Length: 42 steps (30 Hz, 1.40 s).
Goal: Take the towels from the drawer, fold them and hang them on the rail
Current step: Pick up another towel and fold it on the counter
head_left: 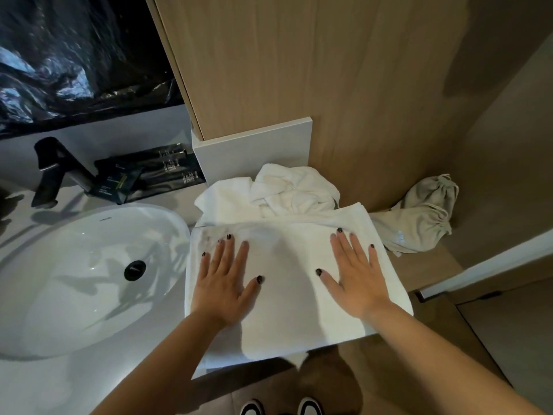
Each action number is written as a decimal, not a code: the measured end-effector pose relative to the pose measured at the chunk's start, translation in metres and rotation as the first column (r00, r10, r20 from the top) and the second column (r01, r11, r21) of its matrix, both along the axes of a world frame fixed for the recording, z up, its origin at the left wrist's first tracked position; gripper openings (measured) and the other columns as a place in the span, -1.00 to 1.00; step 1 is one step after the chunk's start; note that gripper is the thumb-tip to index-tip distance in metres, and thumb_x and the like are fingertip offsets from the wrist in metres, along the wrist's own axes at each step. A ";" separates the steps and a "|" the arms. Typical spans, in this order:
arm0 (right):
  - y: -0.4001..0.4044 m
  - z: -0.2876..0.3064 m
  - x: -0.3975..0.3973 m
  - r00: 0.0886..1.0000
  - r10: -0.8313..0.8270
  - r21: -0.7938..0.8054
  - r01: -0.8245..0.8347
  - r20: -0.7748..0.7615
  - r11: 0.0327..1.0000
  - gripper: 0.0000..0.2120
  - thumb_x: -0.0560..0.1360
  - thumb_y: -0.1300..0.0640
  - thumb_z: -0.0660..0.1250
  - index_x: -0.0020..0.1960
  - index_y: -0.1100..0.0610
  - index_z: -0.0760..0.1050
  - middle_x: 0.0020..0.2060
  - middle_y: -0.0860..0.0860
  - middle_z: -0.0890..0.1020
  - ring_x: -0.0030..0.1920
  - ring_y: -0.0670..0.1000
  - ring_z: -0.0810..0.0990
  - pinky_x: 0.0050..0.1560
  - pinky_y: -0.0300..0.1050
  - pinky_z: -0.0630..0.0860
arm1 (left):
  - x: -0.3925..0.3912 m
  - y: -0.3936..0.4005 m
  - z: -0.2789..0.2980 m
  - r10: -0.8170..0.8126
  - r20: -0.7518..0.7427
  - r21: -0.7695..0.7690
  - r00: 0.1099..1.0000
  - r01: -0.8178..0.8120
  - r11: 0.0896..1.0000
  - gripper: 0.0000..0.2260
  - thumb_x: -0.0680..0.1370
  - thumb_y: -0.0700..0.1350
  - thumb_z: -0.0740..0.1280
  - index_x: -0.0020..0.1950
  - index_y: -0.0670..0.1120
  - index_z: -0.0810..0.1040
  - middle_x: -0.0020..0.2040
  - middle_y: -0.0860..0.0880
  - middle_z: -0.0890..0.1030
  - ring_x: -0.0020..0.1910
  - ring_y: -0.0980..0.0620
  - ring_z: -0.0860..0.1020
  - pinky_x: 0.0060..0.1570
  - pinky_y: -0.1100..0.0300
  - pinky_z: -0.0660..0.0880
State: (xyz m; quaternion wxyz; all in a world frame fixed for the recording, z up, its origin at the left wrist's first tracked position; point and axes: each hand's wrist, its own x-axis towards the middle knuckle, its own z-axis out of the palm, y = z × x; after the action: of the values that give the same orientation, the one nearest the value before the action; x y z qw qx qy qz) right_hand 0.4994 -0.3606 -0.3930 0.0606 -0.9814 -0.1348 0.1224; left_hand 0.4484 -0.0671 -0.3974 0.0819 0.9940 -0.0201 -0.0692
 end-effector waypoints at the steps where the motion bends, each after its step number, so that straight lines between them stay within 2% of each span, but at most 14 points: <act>1: -0.001 0.002 -0.001 1.000 -0.018 0.005 0.018 -0.013 1.000 -0.25 0.49 -0.38 -0.33 0.52 -0.04 -0.51 0.52 -0.10 -0.42 0.50 -0.04 -0.48 0.52 0.14 -0.35 | -0.006 -0.002 0.003 0.006 -0.011 -0.014 1.000 -0.006 1.000 -0.34 0.58 0.36 -0.25 0.56 0.10 -0.39 0.58 -0.02 -0.39 0.53 0.00 -0.42 0.53 -0.10 -0.27; 4: 0.003 0.007 -0.012 0.999 -0.033 0.023 0.033 -0.034 0.999 -0.27 0.55 -0.30 -0.26 0.55 0.04 -0.44 0.54 -0.05 -0.41 0.52 0.00 -0.45 0.52 0.13 -0.35 | -0.033 -0.017 0.009 0.021 -0.064 -0.090 0.998 -0.026 0.996 -0.37 0.58 0.30 -0.29 0.56 0.07 -0.40 0.57 -0.07 -0.40 0.51 -0.06 -0.45 0.51 -0.07 -0.33; 7: 0.003 0.008 -0.041 0.979 0.205 0.069 -0.206 0.014 0.976 -0.33 0.58 -0.29 -0.28 0.56 -0.02 -0.41 0.55 -0.05 -0.37 0.54 0.03 -0.40 0.52 0.14 -0.35 | -0.071 -0.037 0.010 -0.093 -0.067 -0.084 0.993 0.087 0.993 -0.35 0.57 0.38 -0.28 0.57 0.12 -0.37 0.57 -0.02 -0.42 0.53 -0.07 -0.43 0.50 -0.12 -0.37; 12: -0.007 0.005 -0.082 0.881 0.466 -0.055 -0.463 0.087 0.885 -0.19 0.52 -0.35 0.12 0.61 0.05 0.02 0.59 0.06 0.06 0.57 0.19 0.01 0.46 0.32 -0.03 | -0.100 -0.051 0.012 -0.254 0.012 0.111 0.967 0.251 0.962 -0.22 0.50 0.39 0.16 0.62 0.04 0.10 0.60 -0.17 0.13 0.56 -0.29 0.08 0.38 -0.38 0.17; 14: -0.010 0.004 -0.083 0.878 0.474 -0.099 -0.467 0.065 0.878 -0.12 0.50 -0.22 0.28 0.62 0.01 -0.12 0.60 0.05 -0.05 0.57 0.19 -0.11 0.51 0.36 -0.11 | -0.099 -0.050 0.013 -0.263 -0.010 0.136 0.965 0.262 0.955 -0.13 0.38 0.34 0.38 0.58 0.00 0.23 0.55 -0.19 0.26 0.49 -0.34 0.23 0.22 -0.44 0.39; 17: -0.009 0.003 -0.082 0.901 0.431 -0.131 -0.424 0.037 0.896 0.01 0.52 0.12 0.34 0.53 -0.04 -0.46 0.57 0.02 -0.28 0.52 0.13 -0.39 0.46 0.21 -0.34 | -0.099 -0.048 0.013 -0.243 -0.009 0.141 0.970 0.242 0.960 -0.10 0.25 0.24 0.55 0.52 -0.01 0.36 0.49 -0.18 0.38 0.42 -0.34 0.35 0.17 -0.41 0.41; 20: -0.012 0.006 -0.082 0.923 0.381 -0.128 -0.373 0.044 0.919 -0.08 0.53 0.27 0.26 0.56 0.03 -0.38 0.59 0.04 -0.23 0.52 0.07 -0.36 0.47 0.06 -0.32 | -0.101 -0.048 0.023 -0.207 -0.026 0.112 0.978 0.209 0.971 -0.20 0.22 0.10 0.63 0.43 -0.01 0.49 0.39 -0.14 0.52 0.32 -0.31 0.48 0.14 -0.33 0.49; 24: -0.026 0.011 -0.080 0.932 0.360 -0.130 -0.353 0.033 0.926 -0.19 0.53 0.33 0.21 0.60 0.10 -0.21 0.60 0.05 -0.12 0.59 0.06 -0.17 0.46 -0.08 -0.26 | -0.101 -0.046 0.038 -0.161 0.013 0.039 0.987 0.161 0.986 -0.40 0.51 -0.10 0.46 0.52 -0.01 0.36 0.51 -0.08 0.36 0.48 -0.21 0.33 0.40 -0.17 0.34; 27: -0.038 0.018 -0.077 0.933 0.359 -0.145 -0.351 0.030 0.925 -0.24 0.55 0.29 0.23 0.61 0.09 -0.10 0.60 0.04 -0.02 0.59 0.04 -0.06 0.50 -0.10 -0.17 | -0.100 -0.044 0.045 -0.160 0.118 0.013 0.980 0.160 0.987 -0.44 0.29 -0.31 0.61 0.27 -0.12 0.62 0.26 -0.15 0.61 0.19 -0.17 0.62 0.07 -0.06 0.61; 28: -0.041 0.021 -0.076 0.934 0.357 -0.147 -0.348 0.035 0.926 -0.26 0.55 0.29 0.24 0.61 0.09 -0.06 0.60 0.04 0.02 0.59 0.04 -0.02 0.53 -0.09 -0.11 | -0.101 -0.043 0.049 -0.131 0.096 0.002 0.987 0.131 0.991 -0.44 0.36 -0.32 0.56 0.34 -0.10 0.57 0.33 -0.11 0.57 0.25 -0.12 0.59 0.14 0.01 0.58; 30: -0.049 0.027 -0.076 0.935 0.350 -0.144 -0.339 0.062 0.930 -0.30 0.54 0.29 0.25 0.60 0.07 0.04 0.58 0.02 0.13 0.58 0.03 0.08 0.53 -0.08 0.03 | -0.102 -0.037 0.052 -0.061 0.055 0.061 0.997 0.057 0.996 -0.50 0.59 -0.24 0.29 0.51 0.03 0.34 0.48 0.00 0.42 0.41 -0.02 0.44 0.35 0.10 0.41; 32: -0.058 0.035 -0.075 0.933 0.341 -0.139 -0.324 0.117 0.936 -0.35 0.52 0.28 0.28 0.55 0.04 0.16 0.52 0.01 0.28 0.52 0.03 0.25 0.48 -0.09 0.20 | -0.105 -0.032 0.054 -0.012 0.008 0.085 1.000 0.011 0.996 -0.55 0.61 -0.18 0.22 0.48 0.10 0.29 0.40 0.04 0.47 0.32 0.01 0.49 0.29 0.11 0.44; 38: -0.095 0.051 -0.068 0.950 0.272 -0.107 -0.258 0.150 0.960 -0.53 0.53 0.18 0.28 0.40 -0.06 0.34 0.32 -0.10 0.50 0.24 -0.04 0.54 0.15 -0.16 0.49 | -0.118 -0.014 0.062 0.038 0.034 0.137 0.999 -0.042 0.990 -0.70 0.58 -0.09 0.18 0.31 0.10 0.44 0.18 0.07 0.60 0.11 -0.01 0.58 0.01 0.12 0.50; 42: -0.116 0.051 -0.059 0.959 0.262 0.145 -0.276 0.110 0.950 -0.65 0.51 0.14 0.36 0.27 -0.09 0.51 0.16 -0.14 0.60 0.17 -0.09 0.55 0.17 -0.12 0.49 | -0.128 0.001 0.061 0.042 0.113 -0.043 0.993 -0.037 0.998 -0.83 0.57 -0.08 0.27 0.12 0.04 0.58 -0.03 0.05 0.65 -0.05 -0.08 0.61 -0.14 0.06 0.52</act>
State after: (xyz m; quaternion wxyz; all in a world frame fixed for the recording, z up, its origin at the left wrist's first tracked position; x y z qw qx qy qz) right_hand 0.4405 -0.4770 -0.3424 0.1153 -0.9503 -0.2793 0.0746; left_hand 0.3201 -0.0661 -0.3361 0.1022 0.9947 -0.0065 -0.0101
